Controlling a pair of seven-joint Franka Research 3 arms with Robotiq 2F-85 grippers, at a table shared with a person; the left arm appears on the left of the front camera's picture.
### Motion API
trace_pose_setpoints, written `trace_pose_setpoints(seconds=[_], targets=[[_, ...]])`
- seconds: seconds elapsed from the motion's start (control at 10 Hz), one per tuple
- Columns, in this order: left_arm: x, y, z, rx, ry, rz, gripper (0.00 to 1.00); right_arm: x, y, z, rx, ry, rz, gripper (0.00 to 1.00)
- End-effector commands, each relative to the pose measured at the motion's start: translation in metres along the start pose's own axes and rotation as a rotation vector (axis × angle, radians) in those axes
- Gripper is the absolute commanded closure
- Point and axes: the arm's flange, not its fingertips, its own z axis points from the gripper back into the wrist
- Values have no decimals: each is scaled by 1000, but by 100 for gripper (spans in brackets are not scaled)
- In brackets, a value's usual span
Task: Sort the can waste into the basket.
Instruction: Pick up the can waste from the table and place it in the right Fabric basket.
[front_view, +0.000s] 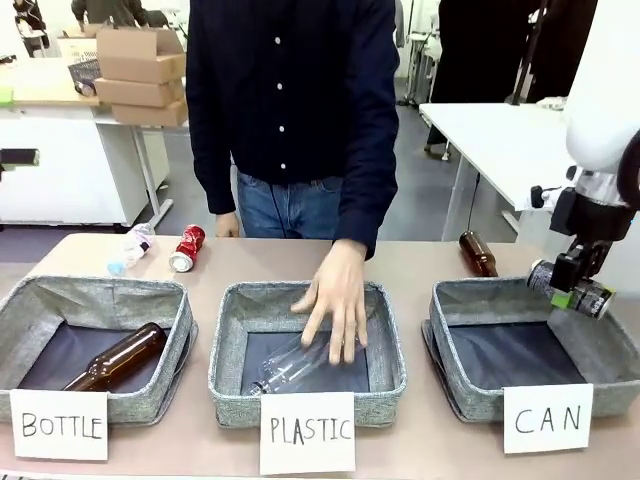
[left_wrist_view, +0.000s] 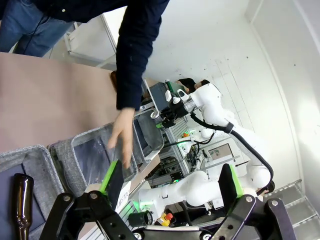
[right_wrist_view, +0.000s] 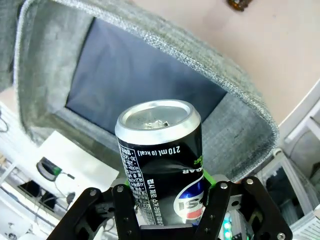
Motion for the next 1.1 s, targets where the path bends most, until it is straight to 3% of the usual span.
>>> trace_pose_setpoints(seconds=[0.0,0.2,0.8,0.9,1.0], targets=[[2,-1,-1,-20,-8,-21,0,0,-3,4,-5,-31,40,7],[2,-1,-1,-20,-8,-21,0,2,-2,4,-21,-17,62,0],[2,-1,-1,-20,-8,-21,0,6,-7,3,34,-26,80,0],[2,-1,-1,-20,-8,-21,0,8,-5,6,90,-53,91,0],[2,-1,-1,-20,-8,-21,0,5,2,22,264,-172,158,0]])
